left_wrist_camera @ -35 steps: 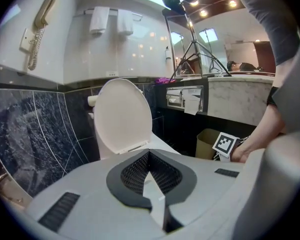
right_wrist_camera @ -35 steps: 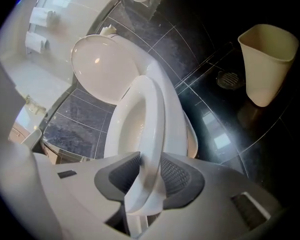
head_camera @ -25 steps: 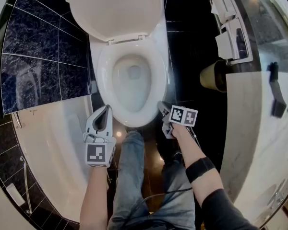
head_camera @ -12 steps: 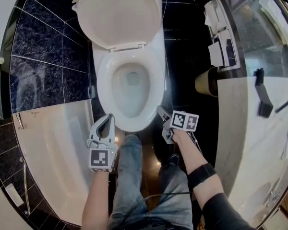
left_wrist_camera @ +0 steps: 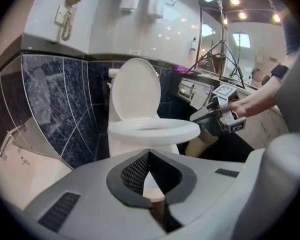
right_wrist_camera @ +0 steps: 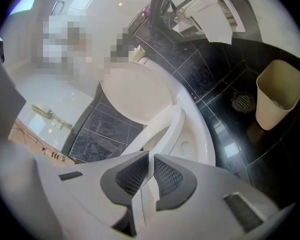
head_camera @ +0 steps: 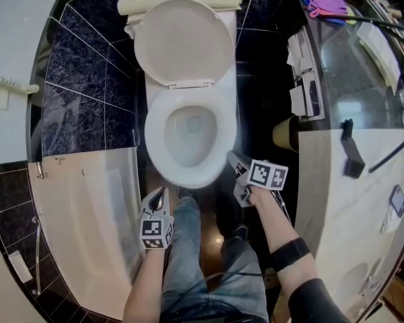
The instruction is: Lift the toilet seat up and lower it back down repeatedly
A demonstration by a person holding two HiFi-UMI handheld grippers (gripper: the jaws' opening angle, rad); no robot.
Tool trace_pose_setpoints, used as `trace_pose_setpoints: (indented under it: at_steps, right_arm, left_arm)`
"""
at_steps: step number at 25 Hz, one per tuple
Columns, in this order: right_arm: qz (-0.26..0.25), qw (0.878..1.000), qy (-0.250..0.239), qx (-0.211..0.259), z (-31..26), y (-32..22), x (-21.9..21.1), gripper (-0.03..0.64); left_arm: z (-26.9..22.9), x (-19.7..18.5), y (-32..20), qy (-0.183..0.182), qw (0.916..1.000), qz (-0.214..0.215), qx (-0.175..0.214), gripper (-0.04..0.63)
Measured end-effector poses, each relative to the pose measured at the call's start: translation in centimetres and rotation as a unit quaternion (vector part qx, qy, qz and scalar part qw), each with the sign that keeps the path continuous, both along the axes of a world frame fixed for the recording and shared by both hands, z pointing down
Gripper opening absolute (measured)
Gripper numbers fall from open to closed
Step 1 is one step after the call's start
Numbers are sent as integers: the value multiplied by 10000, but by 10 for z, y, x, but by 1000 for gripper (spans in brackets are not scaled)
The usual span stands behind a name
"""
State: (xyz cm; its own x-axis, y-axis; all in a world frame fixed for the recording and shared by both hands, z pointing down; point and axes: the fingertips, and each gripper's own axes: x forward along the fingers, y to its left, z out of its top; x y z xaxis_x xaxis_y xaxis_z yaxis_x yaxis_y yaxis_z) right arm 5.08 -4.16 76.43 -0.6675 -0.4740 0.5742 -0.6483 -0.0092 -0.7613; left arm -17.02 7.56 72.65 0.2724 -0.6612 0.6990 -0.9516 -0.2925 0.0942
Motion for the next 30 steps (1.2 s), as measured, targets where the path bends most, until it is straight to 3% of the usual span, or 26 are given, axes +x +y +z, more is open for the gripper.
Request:
trace_pose_setpoints:
  at_steps: [4,9,18,23,30]
  right_arm:
    - [30,9999,-3,118,-24,-17,-2,31]
    - [25,9997,79,218,-47,-35,-4,19]
    - [-223,9957,579,693,-88,-68,-5,1]
    - [-286,9863,1014,1270,-135,-82,-8,0]
    - [-401,9636,1626,2084,-204,-93,-18,2]
  left_arm:
    - [14,30,-17,162,9995,234,-139,-5]
    - [-18,63,-61,447,9978,467,129,-5]
    - [-68,61,-130,556,9962,301,601,-6]
    - [-93,61,-164,364,9952,585,696,-6]
    - [-135,61,-237,423,9916,594,1070,-6]
